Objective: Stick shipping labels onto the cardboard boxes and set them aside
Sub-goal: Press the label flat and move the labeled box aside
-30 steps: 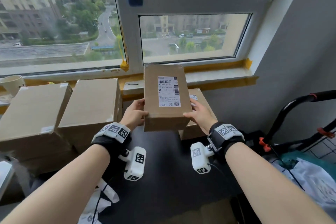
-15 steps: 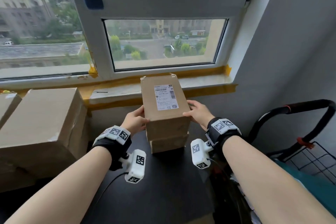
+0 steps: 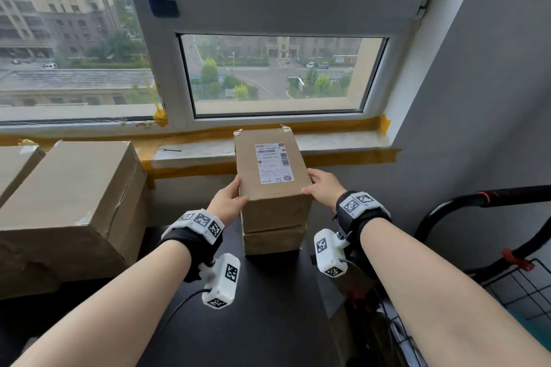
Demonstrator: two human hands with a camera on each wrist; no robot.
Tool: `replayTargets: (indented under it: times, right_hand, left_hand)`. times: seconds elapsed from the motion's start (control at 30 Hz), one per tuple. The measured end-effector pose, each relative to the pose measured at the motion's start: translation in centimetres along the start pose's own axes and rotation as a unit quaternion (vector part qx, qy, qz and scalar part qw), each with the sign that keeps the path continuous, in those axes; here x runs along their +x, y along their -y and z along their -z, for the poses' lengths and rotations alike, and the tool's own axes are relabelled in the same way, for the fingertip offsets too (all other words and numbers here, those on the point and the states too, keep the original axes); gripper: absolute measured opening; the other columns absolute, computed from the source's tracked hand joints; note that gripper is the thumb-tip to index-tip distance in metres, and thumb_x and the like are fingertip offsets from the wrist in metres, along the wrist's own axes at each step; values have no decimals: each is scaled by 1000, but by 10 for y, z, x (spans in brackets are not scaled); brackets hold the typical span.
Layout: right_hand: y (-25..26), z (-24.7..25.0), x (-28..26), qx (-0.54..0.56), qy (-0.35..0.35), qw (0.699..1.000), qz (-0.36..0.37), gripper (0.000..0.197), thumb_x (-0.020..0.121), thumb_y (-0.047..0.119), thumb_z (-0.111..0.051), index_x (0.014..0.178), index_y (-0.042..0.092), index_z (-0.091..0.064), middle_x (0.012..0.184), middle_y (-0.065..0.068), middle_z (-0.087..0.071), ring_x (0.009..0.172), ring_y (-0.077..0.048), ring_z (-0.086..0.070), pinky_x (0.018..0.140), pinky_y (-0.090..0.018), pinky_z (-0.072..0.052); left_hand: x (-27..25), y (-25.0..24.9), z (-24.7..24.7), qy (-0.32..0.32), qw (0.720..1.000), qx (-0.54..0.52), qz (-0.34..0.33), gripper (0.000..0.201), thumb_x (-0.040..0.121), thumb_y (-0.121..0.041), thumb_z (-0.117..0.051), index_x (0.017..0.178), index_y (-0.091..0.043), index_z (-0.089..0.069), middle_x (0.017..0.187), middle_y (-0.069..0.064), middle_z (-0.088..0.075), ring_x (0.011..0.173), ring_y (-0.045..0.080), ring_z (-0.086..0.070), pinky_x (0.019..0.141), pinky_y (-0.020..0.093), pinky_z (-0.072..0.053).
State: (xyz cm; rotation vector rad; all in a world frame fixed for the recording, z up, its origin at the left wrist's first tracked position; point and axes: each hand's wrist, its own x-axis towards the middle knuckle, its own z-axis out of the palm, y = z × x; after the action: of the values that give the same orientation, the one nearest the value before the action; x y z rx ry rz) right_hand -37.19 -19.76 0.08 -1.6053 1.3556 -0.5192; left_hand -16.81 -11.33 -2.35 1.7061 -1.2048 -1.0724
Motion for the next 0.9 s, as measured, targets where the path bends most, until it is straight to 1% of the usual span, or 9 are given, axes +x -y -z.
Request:
replayTargets:
  times: [0.03, 0.1, 0.17, 0.23, 0.37, 0.5, 0.63, 0.7, 0.9]
  right_hand:
    - [2, -1, -1, -33, -1, 999, 6, 52, 86, -2, -57, 136, 6, -44, 139, -11, -51, 128, -25, -48, 103, -31, -39]
    - [9, -3, -6, -129, -11, 992, 10, 54, 88, 10, -59, 139, 12, -41, 141, -8, -49, 127, -25, -47, 103, -33, -38]
    - [19, -5, -14, -227, -23, 973, 18, 56, 90, 19, -56, 142, 13, -37, 144, -7, -45, 130, -25, -44, 106, -33, -35]
    - [29, -9, -21, -302, -24, 952, 42, 50, 92, 21, -52, 140, 12, -39, 144, -7, -45, 131, -26, -44, 107, -35, -35]
    - [49, -28, -35, -371, -36, 925, 67, 38, 94, 23, -46, 131, 16, -50, 135, -6, -54, 118, -27, -54, 100, -39, -45]
    - [70, -65, -52, -411, -45, 906, 92, 37, 95, 26, -42, 129, 15, -51, 134, -8, -54, 120, -29, -52, 101, -41, -43]
    - [85, -115, -71, -428, -27, 897, 109, 34, 95, 26, -41, 124, 14, -53, 129, -10, -55, 115, -31, -54, 96, -43, -45]
    - [89, -140, -81, -439, -9, 891, 116, 37, 96, 29, -40, 128, 14, -49, 133, -8, -51, 119, -30, -52, 98, -44, -44]
    - [94, -226, -114, -469, 40, 872, 137, 39, 97, 30, -39, 133, 17, -45, 136, -6, -48, 122, -29, -50, 98, -41, -44]
  left_hand:
    - [-2, -4, 2, 2, 998, 64, -7, 62, 93, -10, -51, 148, -20, -24, 137, -6, -47, 121, 16, -51, 107, 29, -36]
    - [-6, -13, 7, -3, 981, 192, -17, 58, 96, -18, -48, 148, -20, -23, 144, 3, -45, 126, 24, -49, 105, 30, -36]
    - [-12, -22, 15, -16, 962, 271, -20, 52, 98, -25, -42, 147, -19, -26, 147, 7, -42, 131, 27, -44, 106, 31, -34]
    - [-19, -27, 24, -27, 943, 330, -28, 46, 99, -27, -39, 143, -17, -34, 144, 8, -45, 131, 28, -44, 105, 33, -35]
    - [-30, -20, 50, -42, 893, 446, -52, 39, 98, -28, -39, 133, -13, -45, 137, 7, -51, 123, 26, -50, 101, 38, -43]
    - [-50, -6, 83, -51, 872, 482, -68, 34, 97, -30, -38, 124, -14, -51, 127, 5, -56, 114, 26, -56, 93, 44, -49]
    - [-79, 17, 117, -64, 862, 496, -83, 32, 97, -29, -35, 117, -12, -53, 123, 8, -57, 112, 29, -55, 90, 44, -49]
    - [-95, 31, 133, -65, 857, 504, -83, 31, 97, -28, -33, 114, -12, -53, 122, 9, -56, 112, 30, -54, 88, 42, -48]
    - [-149, 92, 181, -57, 856, 512, -37, 28, 95, -23, -35, 114, -13, -53, 121, 8, -55, 114, 30, -51, 90, 43, -46]
